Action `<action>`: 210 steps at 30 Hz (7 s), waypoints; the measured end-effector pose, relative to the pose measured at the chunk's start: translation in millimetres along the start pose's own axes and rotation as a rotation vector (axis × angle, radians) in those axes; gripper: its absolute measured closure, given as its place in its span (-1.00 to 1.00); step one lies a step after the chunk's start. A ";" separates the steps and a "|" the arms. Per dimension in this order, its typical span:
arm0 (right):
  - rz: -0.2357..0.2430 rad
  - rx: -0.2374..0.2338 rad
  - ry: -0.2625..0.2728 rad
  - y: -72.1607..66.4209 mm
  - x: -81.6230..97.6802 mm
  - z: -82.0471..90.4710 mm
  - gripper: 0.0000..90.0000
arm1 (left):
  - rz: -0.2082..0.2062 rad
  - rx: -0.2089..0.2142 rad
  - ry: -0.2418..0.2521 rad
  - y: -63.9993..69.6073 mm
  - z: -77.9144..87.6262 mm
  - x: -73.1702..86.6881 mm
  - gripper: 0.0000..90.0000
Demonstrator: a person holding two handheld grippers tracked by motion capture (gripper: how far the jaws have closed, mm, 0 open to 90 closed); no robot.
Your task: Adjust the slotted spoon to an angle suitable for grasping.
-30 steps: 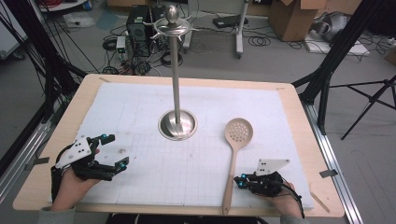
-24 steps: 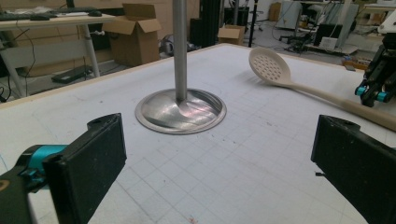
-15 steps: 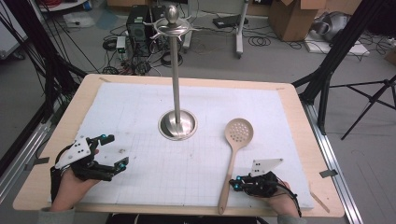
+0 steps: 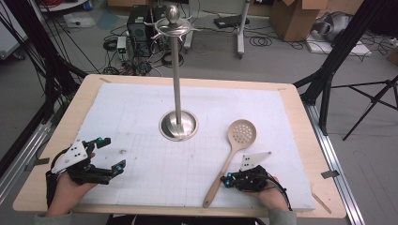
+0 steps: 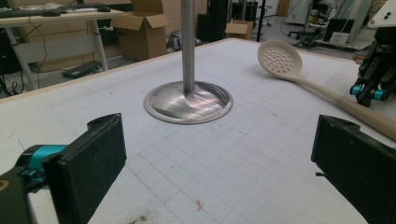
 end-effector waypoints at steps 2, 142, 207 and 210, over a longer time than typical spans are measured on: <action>-0.005 -0.012 -0.002 0.8 -3.8 -3.2 1.00 | 0.001 -0.007 0.002 -0.5 1.9 0.5 -0.92; -0.172 0.432 0.032 89.4 -73.9 -25.3 1.00 | 0.065 -0.188 0.005 -9.2 81.0 30.9 -0.92; -0.352 0.544 -0.085 94.1 -10.5 15.1 1.00 | 0.030 -0.093 0.023 -6.1 47.6 13.1 -0.92; -0.355 0.548 -0.083 93.5 -6.4 18.7 1.00 | 0.024 -0.084 0.024 -5.2 44.0 11.0 -0.92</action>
Point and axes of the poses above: each handheld gripper's, and its own axes: z roughly backward along the jaws, x roughly out of its underside, y roughly to its right, the point moved 8 cm from there along -z, roughly forward along the jaws, and after that the axes turned 9 degrees about -y, right-handed, at the moved point
